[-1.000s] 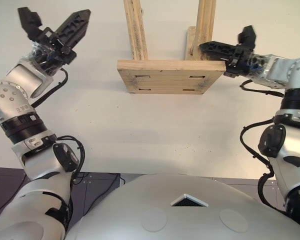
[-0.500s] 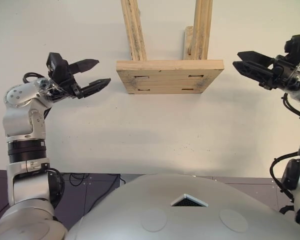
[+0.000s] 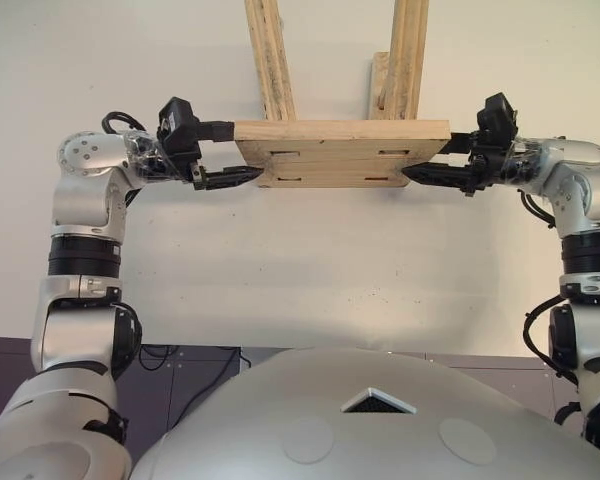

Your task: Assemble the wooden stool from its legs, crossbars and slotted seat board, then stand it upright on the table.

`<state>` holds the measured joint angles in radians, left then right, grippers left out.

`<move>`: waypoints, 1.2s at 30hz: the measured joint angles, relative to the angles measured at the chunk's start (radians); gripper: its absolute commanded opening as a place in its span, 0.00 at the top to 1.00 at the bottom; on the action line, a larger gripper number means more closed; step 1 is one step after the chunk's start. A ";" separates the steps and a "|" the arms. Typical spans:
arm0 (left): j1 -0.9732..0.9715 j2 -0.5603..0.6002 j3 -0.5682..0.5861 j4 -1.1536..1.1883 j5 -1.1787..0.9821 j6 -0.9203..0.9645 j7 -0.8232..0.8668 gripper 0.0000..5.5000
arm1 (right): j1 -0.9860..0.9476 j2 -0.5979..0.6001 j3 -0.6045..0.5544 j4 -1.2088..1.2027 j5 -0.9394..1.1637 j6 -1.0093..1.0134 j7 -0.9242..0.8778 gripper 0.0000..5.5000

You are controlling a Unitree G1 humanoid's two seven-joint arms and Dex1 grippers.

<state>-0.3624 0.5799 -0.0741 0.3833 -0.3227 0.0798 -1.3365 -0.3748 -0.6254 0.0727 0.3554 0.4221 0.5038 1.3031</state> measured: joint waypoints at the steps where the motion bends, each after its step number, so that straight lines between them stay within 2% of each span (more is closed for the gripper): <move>1: -0.010 -0.005 -0.002 0.010 0.000 0.000 -0.005 0.50 | -0.002 0.011 0.007 0.004 -0.003 -0.001 0.001 0.44; 6: -0.033 -0.024 -0.007 0.042 -0.006 0.036 -0.007 0.64 | -0.025 0.026 0.027 0.031 -0.030 -0.013 0.014 0.58; 10: -0.048 -0.025 -0.007 0.020 -0.014 0.169 -0.009 0.65 | -0.042 0.018 0.031 0.028 -0.040 0.008 0.021 0.60; 16: -0.040 0.071 0.024 -0.237 -0.104 0.568 0.017 0.65 | -0.071 -0.034 0.007 -0.133 0.018 0.277 0.022 0.60; 23: -0.017 0.072 0.257 -0.570 -0.252 1.088 0.124 0.65 | -0.110 -0.094 -0.129 -0.314 0.175 0.693 -0.016 0.60; 25: -0.038 0.073 0.385 -0.616 -0.399 1.269 0.236 0.65 | -0.191 -0.090 -0.189 -0.298 0.288 0.871 -0.087 0.61; 28: -0.135 0.094 0.508 -0.532 -0.715 1.453 0.505 0.68 | -0.365 -0.089 -0.240 -0.070 0.506 1.052 -0.256 0.63; 31: -0.240 0.087 0.549 -0.424 -0.920 1.503 0.767 0.70 | -0.488 -0.095 -0.261 0.087 0.578 1.076 -0.392 0.65; 36: -0.255 0.090 0.518 -0.319 -1.343 1.384 1.217 0.70 | -0.584 -0.098 -0.260 0.251 0.652 1.061 -0.503 0.68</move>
<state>-0.6173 0.6697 0.4443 0.0639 -1.6653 1.4637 -0.1193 -0.9589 -0.7231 -0.1877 0.6065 1.0745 1.5647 0.7997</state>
